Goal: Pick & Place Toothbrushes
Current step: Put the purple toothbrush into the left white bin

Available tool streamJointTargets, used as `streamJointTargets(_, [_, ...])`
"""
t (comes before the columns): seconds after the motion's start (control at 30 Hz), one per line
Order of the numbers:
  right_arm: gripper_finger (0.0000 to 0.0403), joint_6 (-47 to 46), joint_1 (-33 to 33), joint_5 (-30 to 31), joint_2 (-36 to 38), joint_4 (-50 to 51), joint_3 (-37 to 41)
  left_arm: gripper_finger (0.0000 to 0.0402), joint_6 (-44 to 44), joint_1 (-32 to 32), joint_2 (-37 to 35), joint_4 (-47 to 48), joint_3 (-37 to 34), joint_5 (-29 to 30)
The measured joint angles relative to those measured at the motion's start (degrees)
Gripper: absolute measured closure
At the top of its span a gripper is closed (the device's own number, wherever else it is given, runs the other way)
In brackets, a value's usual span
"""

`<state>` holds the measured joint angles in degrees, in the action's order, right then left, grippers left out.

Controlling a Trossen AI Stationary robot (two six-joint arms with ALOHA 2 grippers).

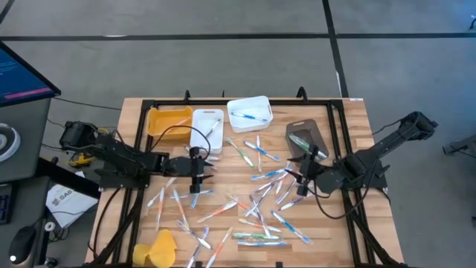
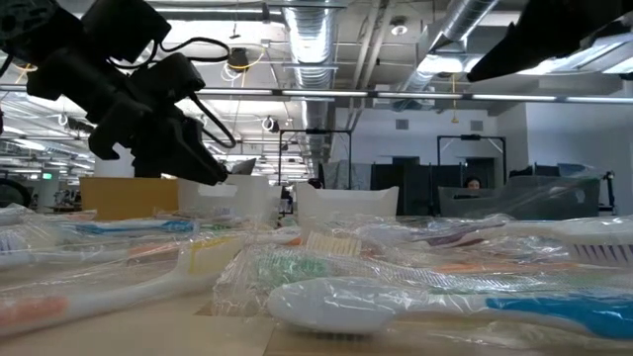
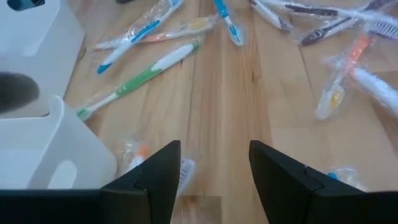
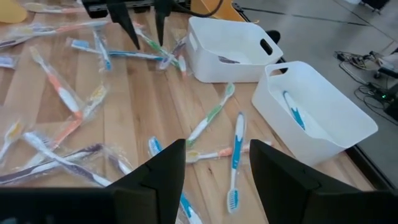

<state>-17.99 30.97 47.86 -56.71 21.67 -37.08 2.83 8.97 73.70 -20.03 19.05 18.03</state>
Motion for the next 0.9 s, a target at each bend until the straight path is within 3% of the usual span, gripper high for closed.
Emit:
streamJointTargets(0.17, [0.0235,-0.03,-0.08,-0.02,0.0,-0.12,0.0,0.0215,1.43,-0.11,3.46,-3.64,0.04,0.67])
streamJointTargets(0.53, [0.0237,-0.01,-0.06,-0.2,0.0,-0.79,0.02,0.0215,4.67,-0.11,12.17,-4.6,3.14,10.11])
streamJointTargets(0.9, [0.024,-0.01,0.12,-0.35,0.0,-0.79,0.02,0.0215,5.44,-0.11,12.82,-4.44,3.74,5.52])
